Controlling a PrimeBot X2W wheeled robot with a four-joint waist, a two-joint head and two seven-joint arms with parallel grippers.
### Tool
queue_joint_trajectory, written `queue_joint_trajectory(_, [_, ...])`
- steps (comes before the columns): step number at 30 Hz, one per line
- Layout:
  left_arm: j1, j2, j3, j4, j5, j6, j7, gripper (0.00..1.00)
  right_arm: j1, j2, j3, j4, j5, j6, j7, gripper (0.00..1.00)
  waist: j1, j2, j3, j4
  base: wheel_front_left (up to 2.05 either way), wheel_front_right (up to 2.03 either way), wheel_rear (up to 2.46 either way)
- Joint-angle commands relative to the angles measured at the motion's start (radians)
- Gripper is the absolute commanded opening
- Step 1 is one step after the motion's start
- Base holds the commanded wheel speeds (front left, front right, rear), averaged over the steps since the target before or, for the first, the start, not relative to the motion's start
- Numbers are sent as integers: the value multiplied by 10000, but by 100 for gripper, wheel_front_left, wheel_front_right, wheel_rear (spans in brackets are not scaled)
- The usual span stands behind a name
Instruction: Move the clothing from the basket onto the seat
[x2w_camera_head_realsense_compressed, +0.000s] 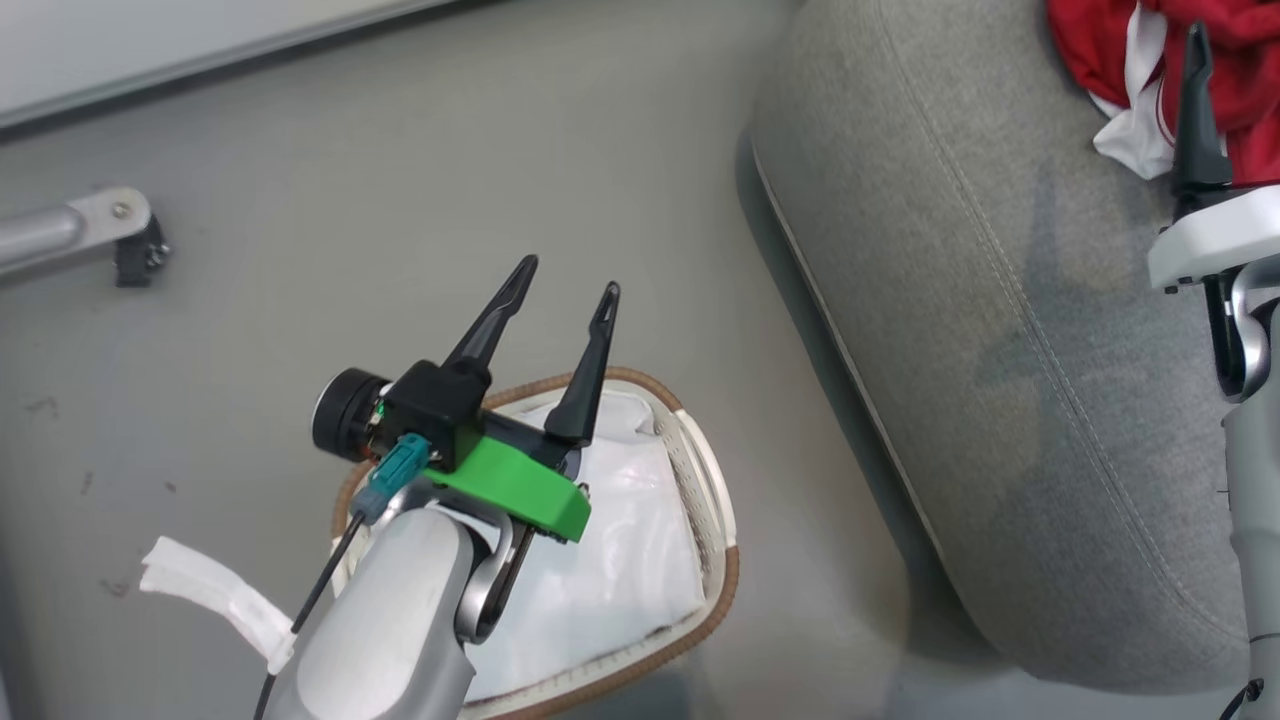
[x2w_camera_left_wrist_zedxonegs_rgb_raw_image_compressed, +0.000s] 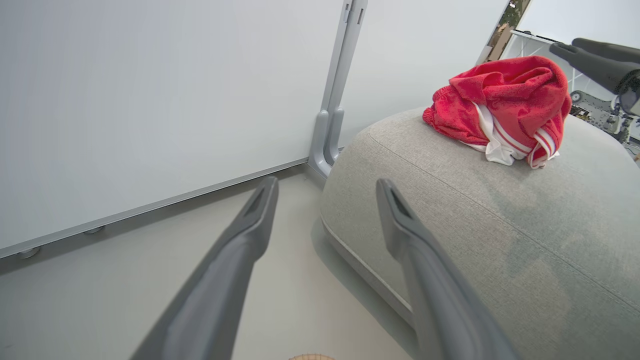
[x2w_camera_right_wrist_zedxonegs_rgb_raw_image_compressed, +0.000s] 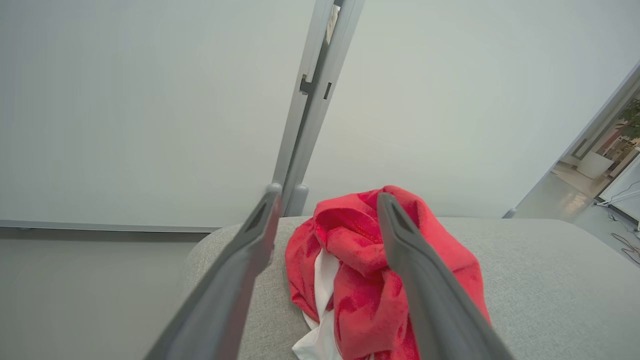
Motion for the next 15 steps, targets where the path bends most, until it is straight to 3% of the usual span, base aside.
queue_joint_trajectory(1, [241, -37, 175, 72, -24, -14, -3, 100, 247, -21, 124, 60, 86, -11, -53, 100, 0, 0, -1022, 694, 0, 0, 0])
queue_joint_trajectory(15, [1998, -185, 2708, 778, 58, 360, -3, 100, 2210, 1341, 990, -196, 547, -11, -52, 100, 0, 0, -2617, 1941, 0, 0, 0])
